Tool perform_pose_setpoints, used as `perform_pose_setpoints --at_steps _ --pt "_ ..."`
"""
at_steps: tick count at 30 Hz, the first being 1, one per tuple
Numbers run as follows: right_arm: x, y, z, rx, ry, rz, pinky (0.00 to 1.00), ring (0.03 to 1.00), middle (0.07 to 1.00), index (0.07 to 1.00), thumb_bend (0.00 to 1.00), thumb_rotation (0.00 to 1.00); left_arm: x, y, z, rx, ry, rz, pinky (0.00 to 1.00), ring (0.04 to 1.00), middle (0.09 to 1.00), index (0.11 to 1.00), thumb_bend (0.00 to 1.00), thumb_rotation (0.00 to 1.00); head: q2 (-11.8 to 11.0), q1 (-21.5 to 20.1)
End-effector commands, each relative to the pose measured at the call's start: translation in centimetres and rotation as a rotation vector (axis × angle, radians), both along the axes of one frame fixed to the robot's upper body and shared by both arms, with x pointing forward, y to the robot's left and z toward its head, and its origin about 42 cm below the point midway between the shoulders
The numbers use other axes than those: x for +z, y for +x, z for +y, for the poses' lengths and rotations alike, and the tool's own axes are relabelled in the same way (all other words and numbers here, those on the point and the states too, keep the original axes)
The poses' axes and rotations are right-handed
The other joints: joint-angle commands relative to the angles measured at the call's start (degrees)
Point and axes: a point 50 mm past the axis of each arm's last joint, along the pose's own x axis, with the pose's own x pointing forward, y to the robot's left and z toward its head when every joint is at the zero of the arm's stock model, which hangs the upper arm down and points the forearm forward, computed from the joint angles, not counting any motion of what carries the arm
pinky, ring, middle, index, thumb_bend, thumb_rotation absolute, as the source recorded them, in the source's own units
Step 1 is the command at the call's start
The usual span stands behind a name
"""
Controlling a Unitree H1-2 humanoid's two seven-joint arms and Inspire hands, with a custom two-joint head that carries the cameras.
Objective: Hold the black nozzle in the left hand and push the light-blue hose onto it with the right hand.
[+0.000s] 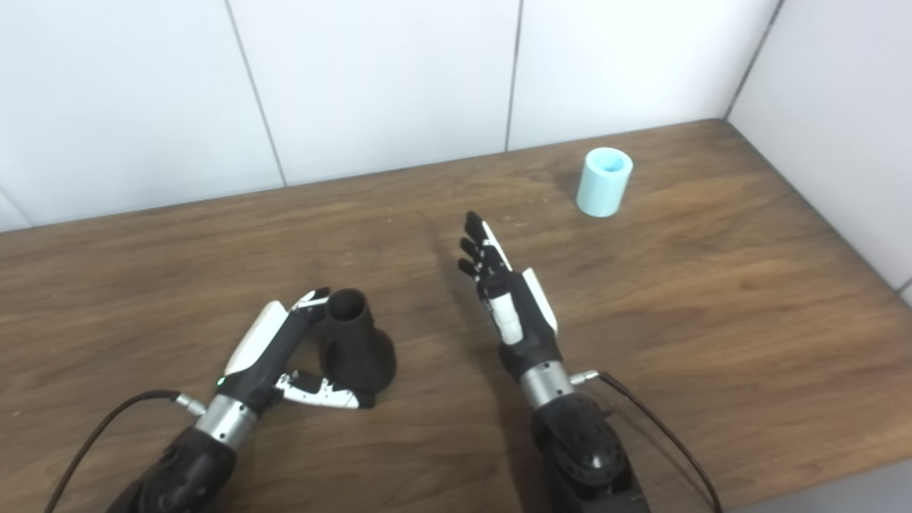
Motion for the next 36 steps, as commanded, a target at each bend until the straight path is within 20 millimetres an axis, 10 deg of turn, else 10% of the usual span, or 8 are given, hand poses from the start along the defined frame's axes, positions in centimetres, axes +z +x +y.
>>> perform_pose_setpoints --at_steps 1,15,20,28,36 --pt "1.6 0.8 0.7 -0.009 0.004 -0.105 0.95 0.989 1.0 1.0 0.81 1.0 -6.2 -3.3 1.6 -0.065 0.164 0.213 0.92 0.713 0.545 0.447 0.52 0.0 -2.32 -3.25" --pt "1.6 1.1 0.8 -0.063 0.015 -0.117 0.93 0.966 1.0 1.0 0.82 1.0 -7.6 -3.1 2.7 -0.072 0.16 0.223 0.89 0.713 0.545 0.445 0.51 0.0 -5.05 -5.15" --pt "3.3 1.3 0.2 -0.089 -0.007 -0.121 0.86 0.934 0.952 0.987 0.77 0.81 -7.7 -3.1 2.5 -0.074 0.156 0.225 0.89 0.713 0.541 0.447 0.52 0.0 -5.67 -4.58" --pt "12.8 3.8 -4.9 -0.244 -0.531 -0.334 0.7 0.804 0.808 0.855 0.87 0.45 -8.6 -3.2 1.8 -0.074 0.168 0.222 0.9 0.71 0.544 0.446 0.52 0.0 -7.15 -4.0" --pt "19.1 6.3 -8.5 -0.313 -0.876 -0.459 0.79 0.839 0.826 0.822 0.9 0.37 -8.8 -3.1 2.1 -0.072 0.177 0.21 0.9 0.711 0.544 0.447 0.52 0.0 -8.33 -4.33"
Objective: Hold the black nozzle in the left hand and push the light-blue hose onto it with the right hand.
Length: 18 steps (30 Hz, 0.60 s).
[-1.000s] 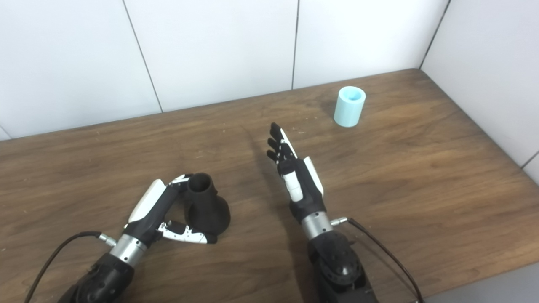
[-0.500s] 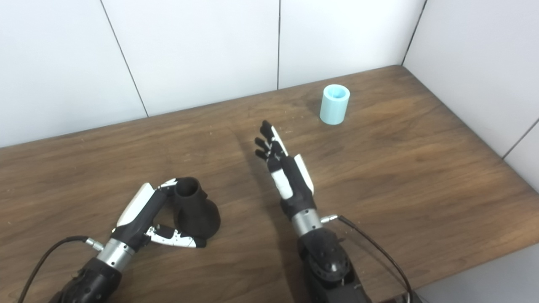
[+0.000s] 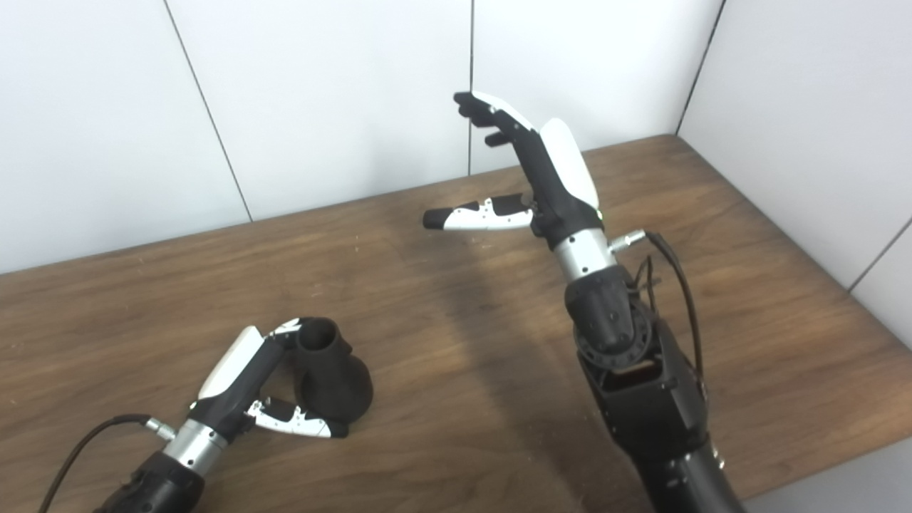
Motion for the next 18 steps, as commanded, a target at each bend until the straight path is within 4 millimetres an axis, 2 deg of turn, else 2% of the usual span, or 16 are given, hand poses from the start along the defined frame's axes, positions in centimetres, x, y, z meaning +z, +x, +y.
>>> perform_pose_setpoints --at_steps 1,5,8,9,11,15,18 --pt "4.2 0.8 -1.0 -0.03 -0.101 -0.104 0.79 0.841 0.826 0.823 0.9 0.36 -8.6 -5.2 1.8 0.024 0.168 0.24 0.9 0.711 0.544 0.447 0.52 0.0 0.02 -0.02" --pt "6.3 1.7 -2.0 -0.087 -0.166 -0.095 0.84 0.86 0.834 0.824 0.91 0.34 -8.6 -5.1 1.8 0.027 0.164 0.245 0.9 0.712 0.544 0.447 0.52 0.0 0.01 -0.02" --pt "7.5 2.2 -2.7 -0.122 -0.193 -0.104 0.71 0.835 0.834 0.828 0.93 0.34 -8.7 -5.2 1.7 0.028 0.166 0.249 0.9 0.712 0.544 0.447 0.52 0.0 0.01 -0.02" --pt "7.6 2.3 -2.8 -0.125 -0.196 -0.106 0.7 0.832 0.834 0.828 0.93 0.34 -8.7 -5.2 1.7 0.028 0.166 0.249 0.9 0.712 0.544 0.447 0.52 0.0 0.01 -0.02" --pt "7.6 2.3 -2.8 -0.127 -0.198 -0.105 0.69 0.83 0.834 0.829 0.93 0.34 -8.7 -5.2 1.7 0.028 0.166 0.249 0.9 0.712 0.544 0.447 0.52 0.0 0.01 -0.02" --pt "9.0 3.5 -4.1 -0.204 -0.291 -0.153 0.69 0.817 0.83 0.833 0.94 0.32 -8.6 -5.1 1.7 0.03 0.162 0.249 0.9 0.713 0.545 0.446 0.52 0.0 -0.03 -0.34" --pt "9.4 3.8 -4.7 -0.242 -0.332 -0.119 0.69 0.815 0.83 0.834 0.94 0.31 -8.7 -5.2 1.7 0.029 0.164 0.25 0.9 0.713 0.545 0.446 0.52 0.0 0.0 -0.24"
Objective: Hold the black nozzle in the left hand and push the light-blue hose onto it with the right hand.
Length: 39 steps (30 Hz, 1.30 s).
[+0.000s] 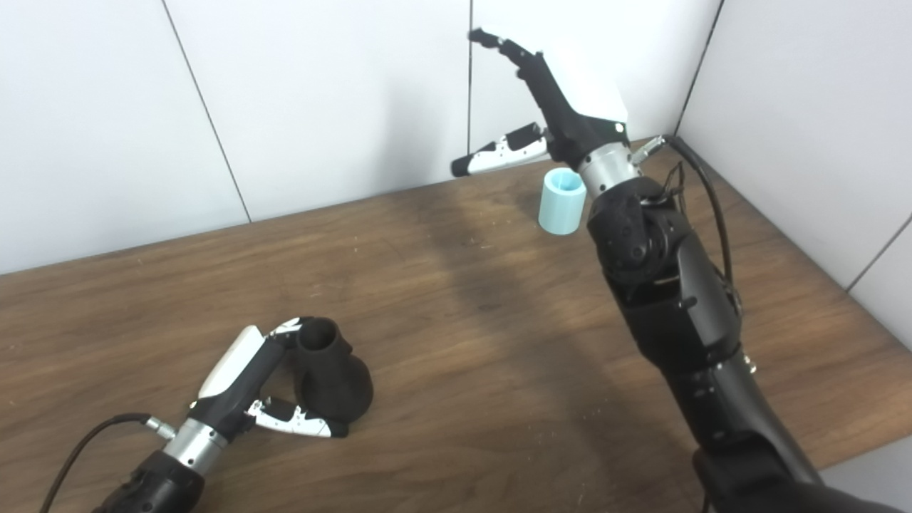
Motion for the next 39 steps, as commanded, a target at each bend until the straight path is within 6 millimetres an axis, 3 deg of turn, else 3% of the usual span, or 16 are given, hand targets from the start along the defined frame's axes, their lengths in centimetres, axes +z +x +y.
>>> perform_pose_setpoints --at_steps 1,4,7,10,22,30,39 --pt "4.5 0.2 -1.0 -0.057 -0.093 -0.092 0.65 0.828 0.847 0.845 0.96 0.29 -8.7 -5.3 1.6 0.029 0.161 0.258 0.9 0.713 0.545 0.446 0.52 0.0 0.09 0.02" --pt "5.0 0.7 -1.9 -0.124 -0.132 -0.015 0.7 0.846 0.862 0.852 0.97 0.28 -8.8 -5.3 1.5 0.025 0.165 0.258 0.9 0.713 0.545 0.446 0.52 0.0 0.15 -0.25" --pt "5.2 1.0 -2.3 -0.181 -0.147 0.055 0.96 0.879 0.87 0.846 0.98 0.28 -8.7 -5.3 1.5 0.022 0.166 0.258 0.9 0.713 0.544 0.447 0.52 0.0 0.18 -0.19" --pt "4.9 1.3 -2.5 -0.23 -0.166 0.106 1.0 0.889 0.872 0.834 0.99 0.29 -8.8 -5.2 1.6 0.019 0.167 0.257 0.9 0.713 0.544 0.447 0.52 0.0 0.18 -0.19" --pt "3.2 3.1 -4.3 -0.342 -0.171 0.264 1.0 0.899 0.898 0.809 1.0 0.26 -8.8 -5.4 1.6 0.018 0.171 0.258 0.91 0.713 0.543 0.447 0.52 0.0 0.26 0.15" --pt "2.5 4.0 -5.0 -0.37 -0.226 0.317 0.81 0.897 0.913 0.827 1.0 0.22 -8.8 -5.4 1.6 0.016 0.178 0.255 0.92 0.713 0.543 0.447 0.52 0.0 0.23 0.23" --pt "2.2 5.1 -6.3 -0.391 -0.259 0.349 0.77 0.899 0.911 0.832 1.0 0.22 -8.8 -5.4 1.5 0.015 0.176 0.259 0.92 0.714 0.544 0.447 0.52 0.0 0.31 0.28"
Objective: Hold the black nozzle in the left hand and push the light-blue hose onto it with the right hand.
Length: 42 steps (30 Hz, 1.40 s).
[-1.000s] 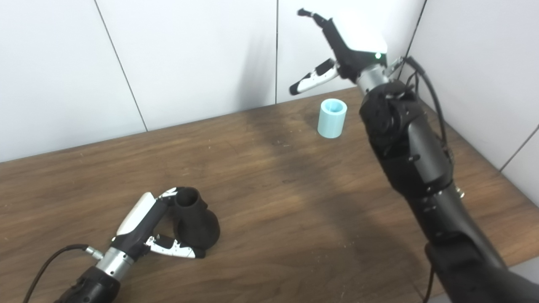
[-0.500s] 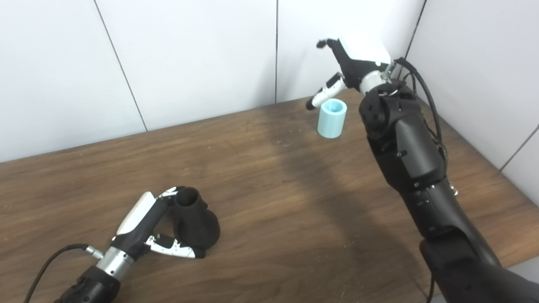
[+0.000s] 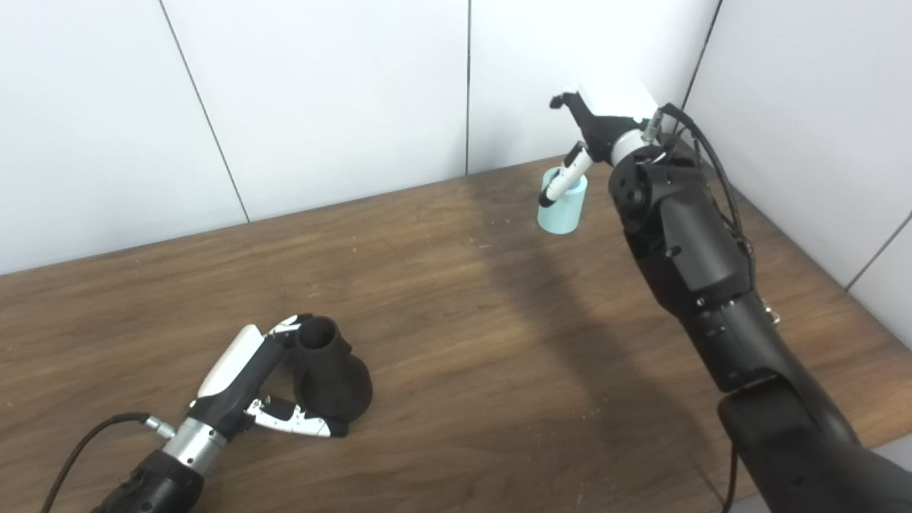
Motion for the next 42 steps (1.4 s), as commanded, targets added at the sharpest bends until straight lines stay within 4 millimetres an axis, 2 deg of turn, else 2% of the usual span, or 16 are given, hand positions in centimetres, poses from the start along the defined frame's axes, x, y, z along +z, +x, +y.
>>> perform_pose_setpoints --at_steps 1,14,22,28,37,42 --pt "4.6 0.5 -0.3 0.006 -0.059 -0.141 0.77 0.9 0.912 0.832 1.0 0.22 -8.8 -5.5 1.6 0.016 0.173 0.261 0.92 0.714 0.544 0.447 0.52 0.0 0.01 0.09" --pt "3.6 1.4 0.0 0.018 -0.134 -0.106 0.82 0.905 0.919 0.826 1.0 0.21 -8.9 -5.7 1.3 0.017 0.179 0.263 0.92 0.714 0.544 0.447 0.52 0.0 0.1 0.56" --pt "3.2 2.3 0.6 0.056 -0.168 -0.084 0.94 0.933 0.93 0.821 1.0 0.22 -8.8 -5.7 1.1 0.016 0.174 0.256 0.92 0.714 0.543 0.447 0.52 0.0 0.19 0.87" --pt "2.7 2.7 1.3 0.085 -0.171 -0.07 1.0 0.945 0.938 0.822 1.0 0.22 -8.7 -5.7 1.1 0.018 0.174 0.253 0.92 0.714 0.543 0.447 0.52 0.0 0.32 0.95" --pt "2.2 3.6 1.7 0.094 -0.194 -0.048 1.0 0.935 0.939 0.82 1.0 0.22 -8.6 -5.7 1.1 0.018 0.177 0.251 0.92 0.714 0.543 0.447 0.52 0.0 0.41 0.92" --pt "2.0 4.1 1.1 0.07 -0.22 -0.026 0.98 0.925 0.933 0.821 1.0 0.22 -8.6 -5.8 1.0 0.018 0.177 0.25 0.92 0.714 0.543 0.447 0.52 0.0 0.35 1.01"
